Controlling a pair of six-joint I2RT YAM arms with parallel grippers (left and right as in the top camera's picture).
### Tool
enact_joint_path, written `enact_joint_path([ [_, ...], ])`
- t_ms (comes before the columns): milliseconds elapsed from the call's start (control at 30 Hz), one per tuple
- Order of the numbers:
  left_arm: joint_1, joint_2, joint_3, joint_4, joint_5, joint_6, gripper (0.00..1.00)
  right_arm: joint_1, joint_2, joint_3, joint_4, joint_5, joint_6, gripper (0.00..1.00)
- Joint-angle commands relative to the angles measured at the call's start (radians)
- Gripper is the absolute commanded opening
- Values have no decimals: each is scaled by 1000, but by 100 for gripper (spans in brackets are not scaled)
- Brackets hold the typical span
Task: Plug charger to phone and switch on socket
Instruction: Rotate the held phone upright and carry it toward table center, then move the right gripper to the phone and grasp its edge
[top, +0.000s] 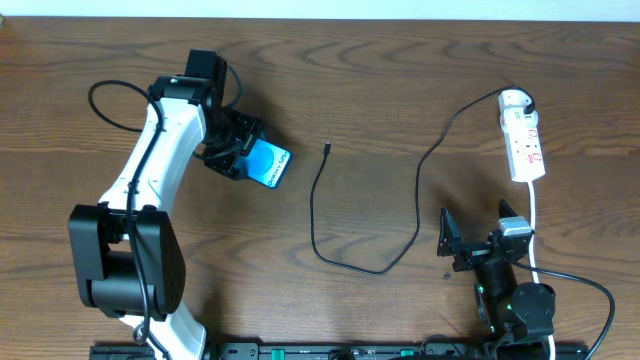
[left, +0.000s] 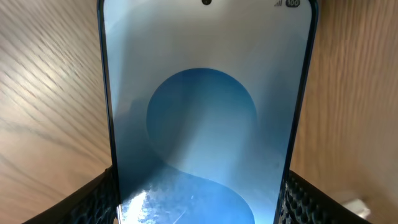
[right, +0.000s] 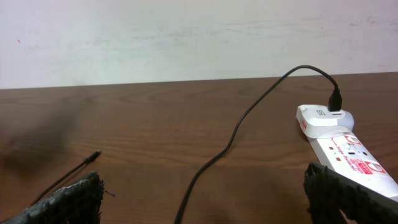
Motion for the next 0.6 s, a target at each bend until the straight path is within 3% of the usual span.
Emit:
enact_joint_path([
  [0, 8, -24, 10, -13, -61, 90, 59, -5, -6, -3, -1, -5, -10, 99],
  [167, 8, -24, 10, -18, -61, 140, 59, -5, -6, -3, 3, 3, 2, 99],
  [567, 8, -24, 10, -18, -60, 146, 59, -5, 59, 61, 18, -216, 142, 99],
])
